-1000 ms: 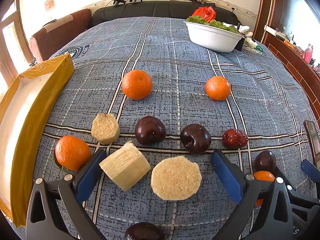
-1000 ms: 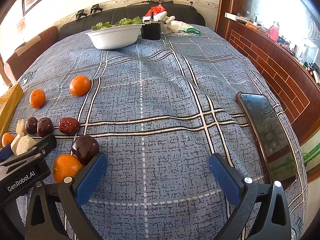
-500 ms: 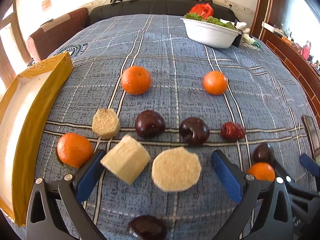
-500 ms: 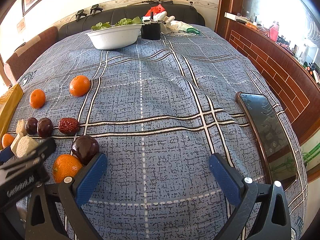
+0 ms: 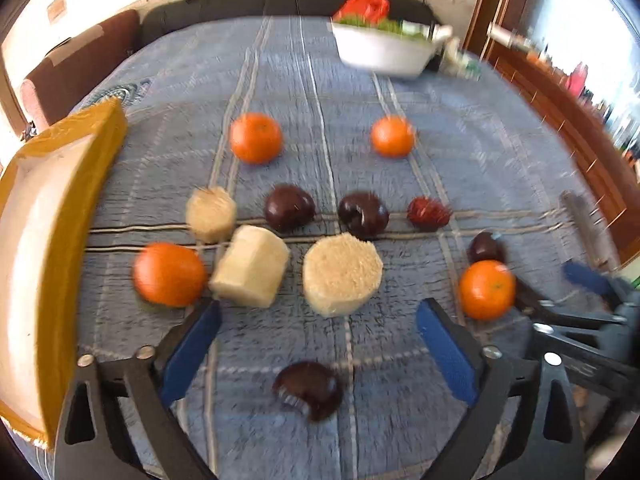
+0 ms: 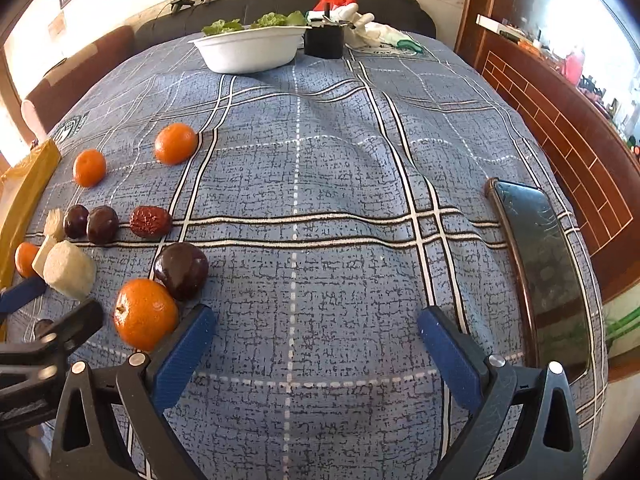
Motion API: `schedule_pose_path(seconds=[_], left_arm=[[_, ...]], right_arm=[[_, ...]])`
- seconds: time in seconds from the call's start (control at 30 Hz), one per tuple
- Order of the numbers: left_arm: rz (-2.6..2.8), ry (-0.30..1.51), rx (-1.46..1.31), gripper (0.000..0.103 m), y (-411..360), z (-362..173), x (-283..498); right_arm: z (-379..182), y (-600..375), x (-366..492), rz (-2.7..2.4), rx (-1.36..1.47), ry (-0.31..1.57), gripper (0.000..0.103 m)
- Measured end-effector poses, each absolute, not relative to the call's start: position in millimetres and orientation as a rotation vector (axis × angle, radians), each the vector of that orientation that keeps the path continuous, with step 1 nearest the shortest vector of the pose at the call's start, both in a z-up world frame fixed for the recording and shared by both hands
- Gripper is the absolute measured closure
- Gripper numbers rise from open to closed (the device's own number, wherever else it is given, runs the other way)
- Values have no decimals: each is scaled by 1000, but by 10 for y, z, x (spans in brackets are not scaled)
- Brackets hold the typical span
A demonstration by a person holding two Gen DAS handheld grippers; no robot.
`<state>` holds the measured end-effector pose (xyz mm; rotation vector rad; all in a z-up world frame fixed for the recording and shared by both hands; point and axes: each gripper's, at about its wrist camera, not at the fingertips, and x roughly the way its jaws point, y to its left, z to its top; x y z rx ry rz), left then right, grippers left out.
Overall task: Organize fruits
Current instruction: 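Grasp a dark plum with the left tool while the right tool grasps an orange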
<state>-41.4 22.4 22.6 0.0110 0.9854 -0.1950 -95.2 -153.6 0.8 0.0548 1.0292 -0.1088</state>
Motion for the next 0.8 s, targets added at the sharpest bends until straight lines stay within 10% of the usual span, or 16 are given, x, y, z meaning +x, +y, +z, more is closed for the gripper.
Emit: schedule_pose_path(seconds=[0.27, 0.8], left_arm=[[-65, 617, 53, 8, 884, 1033, -1057], [-168, 603, -28, 13, 1362, 1106, -1361]], right_arm=[[-1, -1544, -947, -139, 64, 1001, 0], [408, -1599, -1212, -64, 135, 890, 6]])
